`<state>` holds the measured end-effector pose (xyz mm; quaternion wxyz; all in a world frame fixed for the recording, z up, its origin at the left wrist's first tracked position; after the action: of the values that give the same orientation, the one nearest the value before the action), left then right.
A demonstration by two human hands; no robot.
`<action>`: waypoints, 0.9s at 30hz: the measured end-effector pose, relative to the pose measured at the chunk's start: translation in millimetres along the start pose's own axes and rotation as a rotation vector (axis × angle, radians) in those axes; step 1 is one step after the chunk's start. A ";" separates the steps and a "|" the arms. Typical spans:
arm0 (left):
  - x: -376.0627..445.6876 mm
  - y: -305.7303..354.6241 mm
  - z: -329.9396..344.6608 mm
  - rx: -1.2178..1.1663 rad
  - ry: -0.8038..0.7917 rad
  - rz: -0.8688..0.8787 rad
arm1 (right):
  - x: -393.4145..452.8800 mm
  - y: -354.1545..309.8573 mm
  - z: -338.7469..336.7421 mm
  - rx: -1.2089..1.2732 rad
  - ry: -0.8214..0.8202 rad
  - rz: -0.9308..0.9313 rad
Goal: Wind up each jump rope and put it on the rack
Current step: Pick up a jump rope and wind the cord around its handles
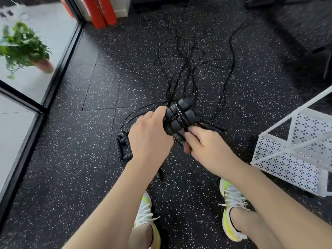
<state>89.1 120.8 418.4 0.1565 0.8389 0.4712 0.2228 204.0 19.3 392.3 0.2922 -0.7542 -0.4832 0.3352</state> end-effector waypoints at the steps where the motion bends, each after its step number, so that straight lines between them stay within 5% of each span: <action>1: 0.7 -3.2 1.9 0.014 -0.008 -0.018 | -2.2 -1.5 3.4 -0.034 -0.030 0.006; 10: -2.2 -14.5 9.9 0.128 -0.074 -0.049 | -20.4 -24.4 2.5 -0.379 -0.167 -0.067; 15: -7.3 -4.5 16.8 0.159 -0.144 0.076 | -20.0 -30.7 -13.1 -0.557 -0.084 -0.158; 20: -11.2 6.0 24.2 0.134 -0.178 0.229 | -12.0 -26.6 -53.7 -0.395 0.180 -0.196; 27: -22.2 24.3 32.2 0.048 -0.183 0.481 | -0.2 0.9 -82.4 -0.077 0.189 -0.071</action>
<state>113.2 87.7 397.4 0.1211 0.9469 0.2473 0.1658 269.3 9.2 441.4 0.3192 -0.7754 -0.4925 0.2331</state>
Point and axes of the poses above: each hand's wrist, its own x-axis towards the middle knuckle, its own z-axis out of the palm, y = z × x, the point moved 6 cm from there along x, towards the middle knuckle, and after that the axes turned 9 degrees about -x, right-handed, at the moved point
